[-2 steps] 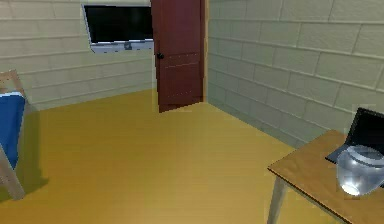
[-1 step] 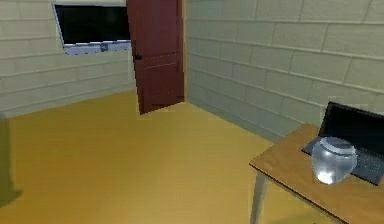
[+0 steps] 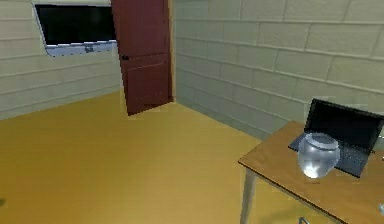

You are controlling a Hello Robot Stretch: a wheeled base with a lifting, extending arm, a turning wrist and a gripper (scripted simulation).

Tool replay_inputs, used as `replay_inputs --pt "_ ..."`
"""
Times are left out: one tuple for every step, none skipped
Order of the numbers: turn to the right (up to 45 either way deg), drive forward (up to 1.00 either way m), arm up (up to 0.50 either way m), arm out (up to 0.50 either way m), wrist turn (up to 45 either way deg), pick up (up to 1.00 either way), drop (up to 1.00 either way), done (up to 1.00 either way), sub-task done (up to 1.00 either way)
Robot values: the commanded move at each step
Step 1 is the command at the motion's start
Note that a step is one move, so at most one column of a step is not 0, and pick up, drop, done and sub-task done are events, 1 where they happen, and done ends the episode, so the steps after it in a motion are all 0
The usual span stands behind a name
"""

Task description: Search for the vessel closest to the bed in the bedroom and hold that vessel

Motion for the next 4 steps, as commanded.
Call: replay_inputs --pt "0.0 0.95 0.00 0.00 0.0 0.00 0.00 0.00 0.00" --pt "0.0 0.00 0.50 0.00 0.0 0.00 0.00 0.00 0.00" --pt "0.0 0.00 0.30 0.00 0.0 0.00 0.00 0.00 0.00" --pt "0.0 0.00 0.00 0.24 0.0 0.00 0.00 0.00 0.00"
